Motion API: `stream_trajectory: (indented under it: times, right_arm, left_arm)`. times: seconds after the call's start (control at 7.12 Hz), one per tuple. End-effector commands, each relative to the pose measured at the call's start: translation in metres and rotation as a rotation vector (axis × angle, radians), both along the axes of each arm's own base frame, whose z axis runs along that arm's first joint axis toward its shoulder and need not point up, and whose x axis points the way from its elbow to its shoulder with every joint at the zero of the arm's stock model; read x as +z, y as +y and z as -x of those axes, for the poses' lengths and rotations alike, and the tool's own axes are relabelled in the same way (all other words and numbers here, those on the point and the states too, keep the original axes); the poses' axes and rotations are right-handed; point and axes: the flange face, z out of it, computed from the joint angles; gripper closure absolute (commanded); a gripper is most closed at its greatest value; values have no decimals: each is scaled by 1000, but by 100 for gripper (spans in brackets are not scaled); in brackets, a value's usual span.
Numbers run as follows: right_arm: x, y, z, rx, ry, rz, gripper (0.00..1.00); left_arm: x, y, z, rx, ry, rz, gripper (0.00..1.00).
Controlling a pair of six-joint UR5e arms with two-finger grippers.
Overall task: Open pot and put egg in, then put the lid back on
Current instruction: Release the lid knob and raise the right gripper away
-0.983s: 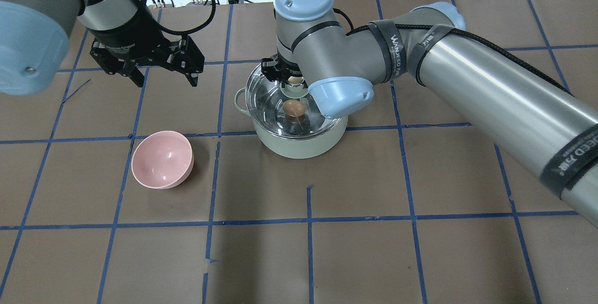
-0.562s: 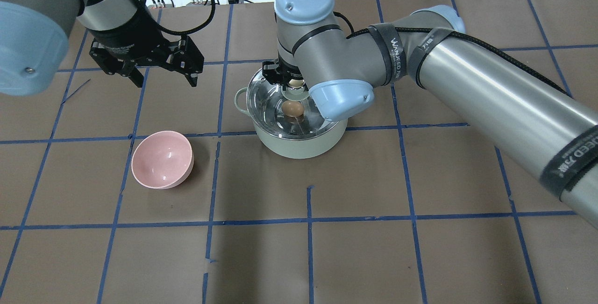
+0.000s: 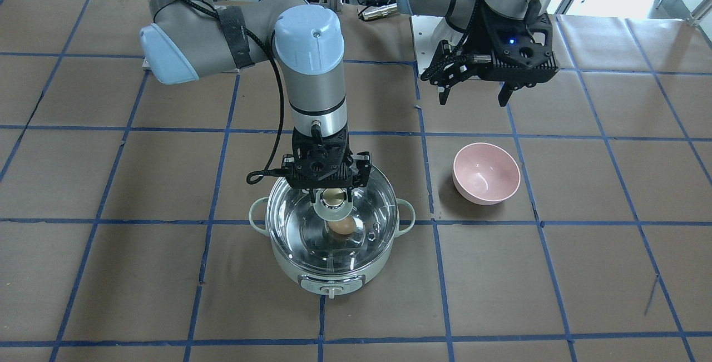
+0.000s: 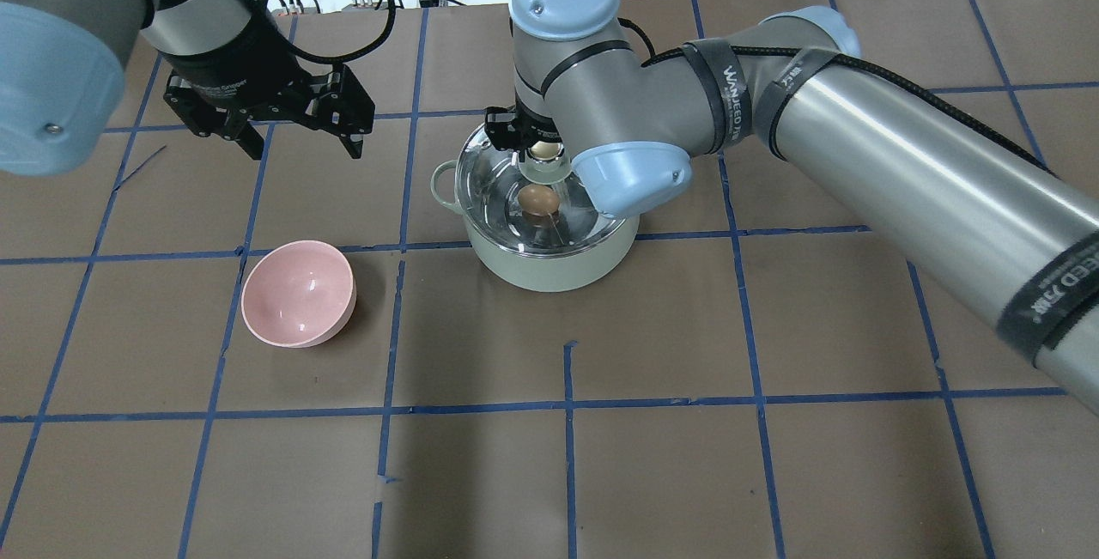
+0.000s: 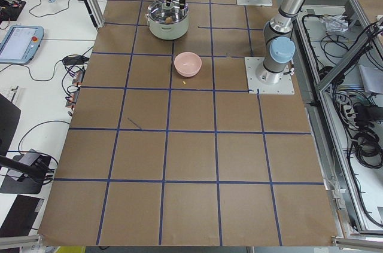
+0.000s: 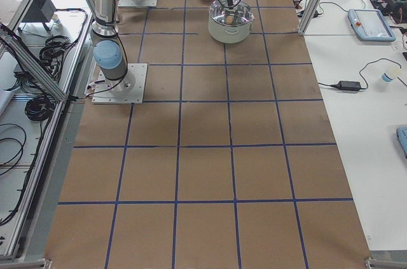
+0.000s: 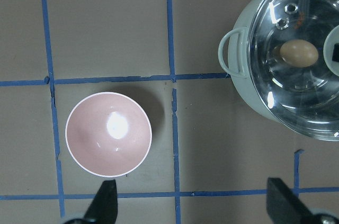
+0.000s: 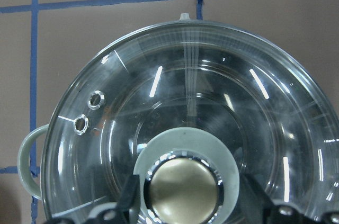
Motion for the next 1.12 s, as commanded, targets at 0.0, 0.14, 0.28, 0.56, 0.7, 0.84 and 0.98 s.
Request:
stream_trajectory:
  times: [0.0, 0.14, 0.28, 0.56, 0.7, 0.84, 0.98]
  right_arm:
    - [9, -5, 10, -14, -5, 13, 14]
    - [23, -12, 27, -42, -12, 33, 10]
    - [49, -17, 65, -86, -16, 57, 2]
    - [89, -17, 151, -134, 15, 6, 0]
    - [98, -10, 185, -100, 47, -51, 0]
    - [103, -4, 210, -98, 62, -105, 0]
    - [103, -1, 223, -75, 72, -135, 0]
  left_arm:
    - [0, 0, 0, 0, 0, 0, 0]
    - [0, 0, 0, 0, -1, 0, 0]
    - [-1, 0, 0, 0, -3, -2, 0]
    - [-1, 0, -1, 2, -1, -2, 0]
    - [-1, 0, -1, 2, -1, -2, 0]
    - [-1, 0, 0, 0, -1, 0, 0]
    - [-1, 0, 0, 0, -1, -2, 0]
